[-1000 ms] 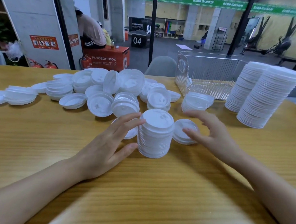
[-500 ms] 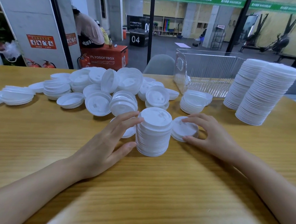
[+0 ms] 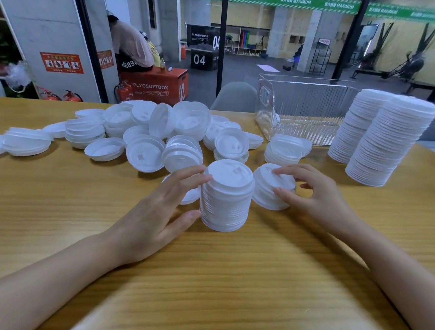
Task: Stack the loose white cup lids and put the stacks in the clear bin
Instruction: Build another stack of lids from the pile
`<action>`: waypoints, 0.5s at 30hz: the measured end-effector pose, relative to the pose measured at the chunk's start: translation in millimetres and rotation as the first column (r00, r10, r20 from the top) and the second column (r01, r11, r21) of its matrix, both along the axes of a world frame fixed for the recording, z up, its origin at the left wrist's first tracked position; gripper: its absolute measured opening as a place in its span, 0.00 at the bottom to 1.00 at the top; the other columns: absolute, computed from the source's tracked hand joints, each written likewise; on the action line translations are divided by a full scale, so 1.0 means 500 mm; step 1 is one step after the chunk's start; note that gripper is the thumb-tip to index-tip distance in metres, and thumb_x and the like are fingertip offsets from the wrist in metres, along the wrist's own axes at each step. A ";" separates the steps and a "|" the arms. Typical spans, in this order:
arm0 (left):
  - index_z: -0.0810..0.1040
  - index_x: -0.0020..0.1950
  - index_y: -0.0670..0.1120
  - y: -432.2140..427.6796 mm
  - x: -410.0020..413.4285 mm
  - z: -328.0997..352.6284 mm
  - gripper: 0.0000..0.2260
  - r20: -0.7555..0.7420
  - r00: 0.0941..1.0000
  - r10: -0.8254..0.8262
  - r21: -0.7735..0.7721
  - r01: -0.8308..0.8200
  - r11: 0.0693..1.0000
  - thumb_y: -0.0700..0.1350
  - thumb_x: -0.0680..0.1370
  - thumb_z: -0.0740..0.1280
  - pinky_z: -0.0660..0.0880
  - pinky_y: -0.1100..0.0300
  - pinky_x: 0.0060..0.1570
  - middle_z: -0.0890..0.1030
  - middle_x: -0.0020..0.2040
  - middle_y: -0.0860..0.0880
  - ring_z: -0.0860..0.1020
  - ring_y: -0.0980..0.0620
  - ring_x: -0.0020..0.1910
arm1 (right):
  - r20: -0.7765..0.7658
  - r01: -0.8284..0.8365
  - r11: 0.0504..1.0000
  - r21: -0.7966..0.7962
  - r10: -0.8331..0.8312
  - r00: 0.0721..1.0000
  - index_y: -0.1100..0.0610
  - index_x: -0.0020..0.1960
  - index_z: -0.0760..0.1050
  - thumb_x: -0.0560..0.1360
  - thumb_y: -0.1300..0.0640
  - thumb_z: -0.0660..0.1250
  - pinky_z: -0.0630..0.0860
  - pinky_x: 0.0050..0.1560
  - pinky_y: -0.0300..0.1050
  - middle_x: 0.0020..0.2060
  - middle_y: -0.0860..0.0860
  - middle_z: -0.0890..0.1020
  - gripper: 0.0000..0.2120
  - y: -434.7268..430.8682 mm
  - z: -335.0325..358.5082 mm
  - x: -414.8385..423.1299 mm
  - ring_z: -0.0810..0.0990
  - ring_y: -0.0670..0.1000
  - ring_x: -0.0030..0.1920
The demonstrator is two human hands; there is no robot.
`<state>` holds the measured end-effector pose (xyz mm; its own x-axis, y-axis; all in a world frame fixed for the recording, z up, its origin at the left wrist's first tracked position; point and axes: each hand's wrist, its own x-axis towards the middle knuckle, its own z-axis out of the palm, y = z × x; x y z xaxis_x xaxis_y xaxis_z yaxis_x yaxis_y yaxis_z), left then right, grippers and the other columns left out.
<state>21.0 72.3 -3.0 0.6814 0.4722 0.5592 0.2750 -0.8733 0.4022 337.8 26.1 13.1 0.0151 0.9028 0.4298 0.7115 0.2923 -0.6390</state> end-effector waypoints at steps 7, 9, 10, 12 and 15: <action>0.54 0.77 0.62 0.000 -0.001 0.000 0.26 0.021 1.000 0.023 0.018 -0.023 1.000 0.54 0.81 0.59 0.70 0.59 0.65 0.57 0.78 0.56 0.66 0.53 0.73 | -0.120 -0.013 0.998 0.068 0.021 0.993 0.43 0.58 0.79 0.72 0.45 0.72 0.69 0.60 0.41 0.57 0.39 0.81 0.15 -0.004 0.059 -0.042 0.75 0.40 0.61; 0.53 0.77 0.61 0.000 -0.001 0.001 0.27 0.045 0.999 0.027 0.023 -0.028 0.999 0.54 0.81 0.60 0.69 0.58 0.66 0.57 0.78 0.55 0.65 0.54 0.73 | -0.121 -0.077 0.995 0.066 0.085 0.989 0.43 0.58 0.80 0.72 0.45 0.71 0.69 0.62 0.41 0.57 0.38 0.81 0.15 -0.008 0.084 -0.066 0.75 0.40 0.62; 0.53 0.77 0.60 0.000 0.000 0.001 0.27 0.055 0.998 0.026 0.027 -0.028 0.999 0.55 0.81 0.60 0.68 0.59 0.67 0.57 0.78 0.54 0.65 0.55 0.73 | -0.101 -0.116 0.992 0.054 0.121 0.988 0.44 0.58 0.80 0.72 0.44 0.70 0.68 0.63 0.39 0.57 0.37 0.81 0.16 -0.009 0.094 -0.080 0.74 0.40 0.63; 0.53 0.78 0.59 0.000 0.000 0.002 0.26 0.067 0.997 0.026 0.035 -0.028 0.999 0.58 0.81 0.58 0.67 0.62 0.67 0.57 0.78 0.53 0.66 0.56 0.72 | -0.045 -0.179 0.983 0.025 0.180 0.983 0.45 0.58 0.80 0.71 0.44 0.69 0.66 0.63 0.34 0.57 0.36 0.81 0.16 -0.007 0.101 -0.101 0.74 0.39 0.64; 0.53 0.77 0.59 0.000 0.000 0.002 0.26 0.065 0.998 0.024 0.032 -0.026 0.999 0.58 0.82 0.57 0.67 0.60 0.67 0.57 0.78 0.53 0.67 0.56 0.71 | 0.020 -0.214 0.977 0.003 0.213 0.977 0.44 0.57 0.81 0.70 0.44 0.70 0.65 0.64 0.34 0.58 0.35 0.80 0.16 0.000 0.094 -0.121 0.73 0.40 0.65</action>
<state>21.0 72.1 -2.0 0.6315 0.4690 0.6175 0.2710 -0.8796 0.3909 277.3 26.1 60.1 -0.1863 0.8820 0.4329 0.6449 0.4422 -0.6234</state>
